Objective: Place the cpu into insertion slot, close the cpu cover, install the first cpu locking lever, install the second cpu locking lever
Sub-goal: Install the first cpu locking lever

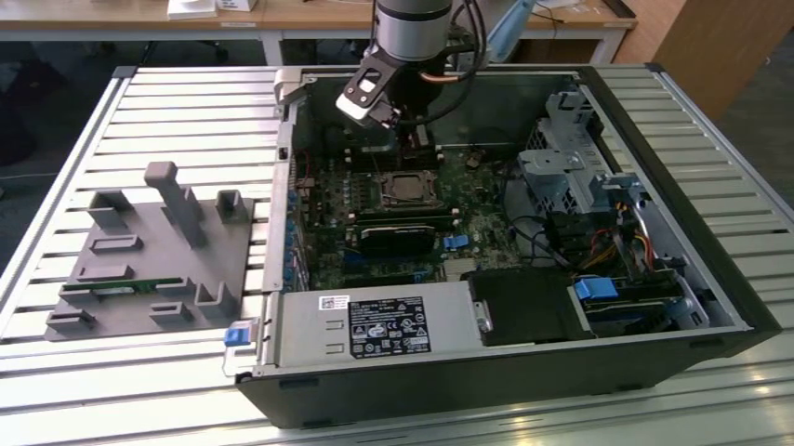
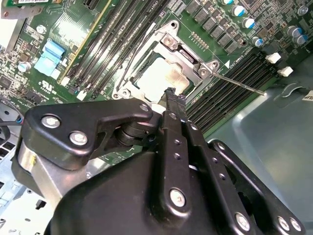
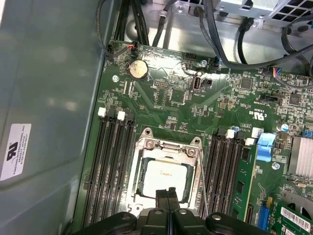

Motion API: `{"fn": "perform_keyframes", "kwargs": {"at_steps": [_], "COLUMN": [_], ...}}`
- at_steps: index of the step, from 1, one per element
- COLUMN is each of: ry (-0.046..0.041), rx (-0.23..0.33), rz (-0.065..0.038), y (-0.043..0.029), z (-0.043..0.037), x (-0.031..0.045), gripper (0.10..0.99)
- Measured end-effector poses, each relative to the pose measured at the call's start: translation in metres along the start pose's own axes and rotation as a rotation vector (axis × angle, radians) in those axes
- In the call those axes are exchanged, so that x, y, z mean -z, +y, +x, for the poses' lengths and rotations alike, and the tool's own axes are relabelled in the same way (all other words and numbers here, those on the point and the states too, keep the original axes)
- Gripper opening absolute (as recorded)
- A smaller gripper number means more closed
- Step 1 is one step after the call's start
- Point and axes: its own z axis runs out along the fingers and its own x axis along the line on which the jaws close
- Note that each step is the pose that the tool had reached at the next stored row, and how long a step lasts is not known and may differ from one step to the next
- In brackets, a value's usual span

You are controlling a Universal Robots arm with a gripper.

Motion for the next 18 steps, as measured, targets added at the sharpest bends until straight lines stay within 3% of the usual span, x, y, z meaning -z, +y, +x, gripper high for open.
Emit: {"fn": "perform_keyframes", "kwargs": {"at_steps": [18], "ry": [0.0016], "rx": [0.039], "rz": [0.000], "y": [0.0000], "z": [0.0000], "x": [0.0000], "gripper": [0.122]}}
